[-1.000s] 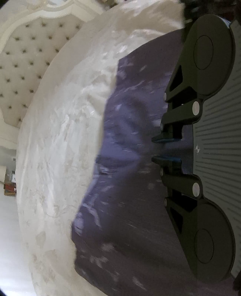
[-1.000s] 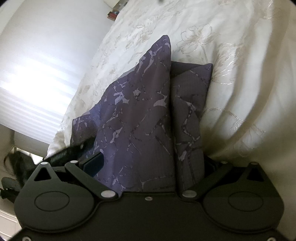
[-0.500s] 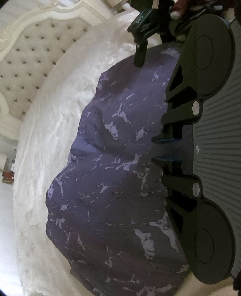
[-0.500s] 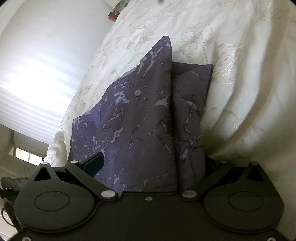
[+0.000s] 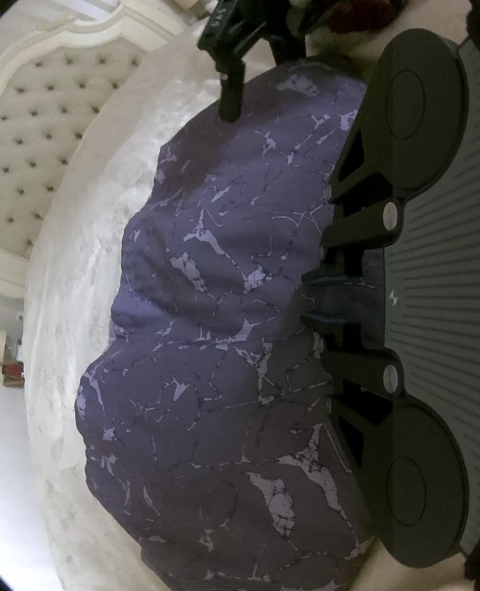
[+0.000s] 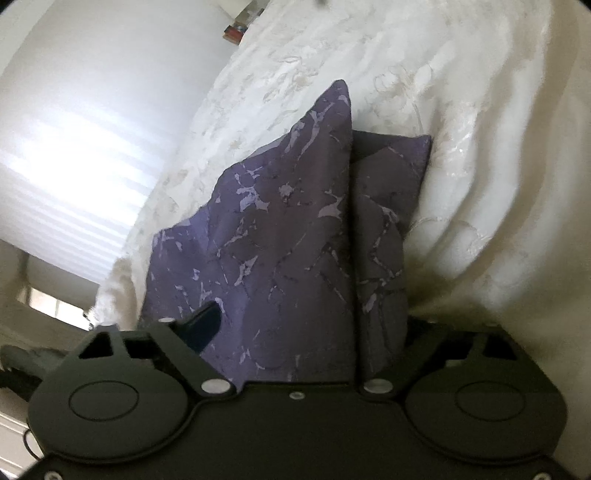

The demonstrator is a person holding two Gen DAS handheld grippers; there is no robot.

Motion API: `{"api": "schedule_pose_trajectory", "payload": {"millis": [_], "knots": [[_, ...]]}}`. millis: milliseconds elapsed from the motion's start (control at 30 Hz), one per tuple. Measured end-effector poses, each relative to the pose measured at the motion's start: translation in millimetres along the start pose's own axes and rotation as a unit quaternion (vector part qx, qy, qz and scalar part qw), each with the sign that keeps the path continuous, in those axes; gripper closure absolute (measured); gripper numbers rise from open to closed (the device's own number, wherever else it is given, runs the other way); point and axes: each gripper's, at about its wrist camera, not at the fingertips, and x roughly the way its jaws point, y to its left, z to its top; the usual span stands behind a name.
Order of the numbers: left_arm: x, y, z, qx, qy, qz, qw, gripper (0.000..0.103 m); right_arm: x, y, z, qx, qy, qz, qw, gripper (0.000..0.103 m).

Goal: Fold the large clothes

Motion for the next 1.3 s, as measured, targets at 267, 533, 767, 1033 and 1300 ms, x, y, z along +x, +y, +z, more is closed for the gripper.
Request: {"api": "schedule_pose_trajectory", "payload": {"millis": [267,533,767,1033,1300], "knots": [[-2.7,6.0,-0.8,-0.004,-0.002,-0.020,0.9998,0.087,-20.2,6.8,-0.6,-0.004,-0.025,-0.028,0.999,0.061],[-5.9,18.2,-4.8,-0.022,-0.001,-0.049,0.9986,0.087,-29.5,22.8,-5.2,-0.033,-0.034,-0.041,0.998,0.049],[-2.9,22.9,-3.8,-0.029,0.002,-0.057,0.9979,0.087,-25.2,72.2,-21.0,-0.146,-0.064,-0.108,0.981,0.047],[-4.4,23.8,-4.4,-0.035,0.002,-0.060,0.9976,0.087,-16.3,73.4,-20.6,-0.172,-0.050,-0.086,0.980,0.025],[-4.4,24.1,-4.1,-0.036,0.002,-0.060,0.9976,0.087,-13.5,-0.5,-3.9,0.020,-0.022,-0.014,0.999,0.024]]}}
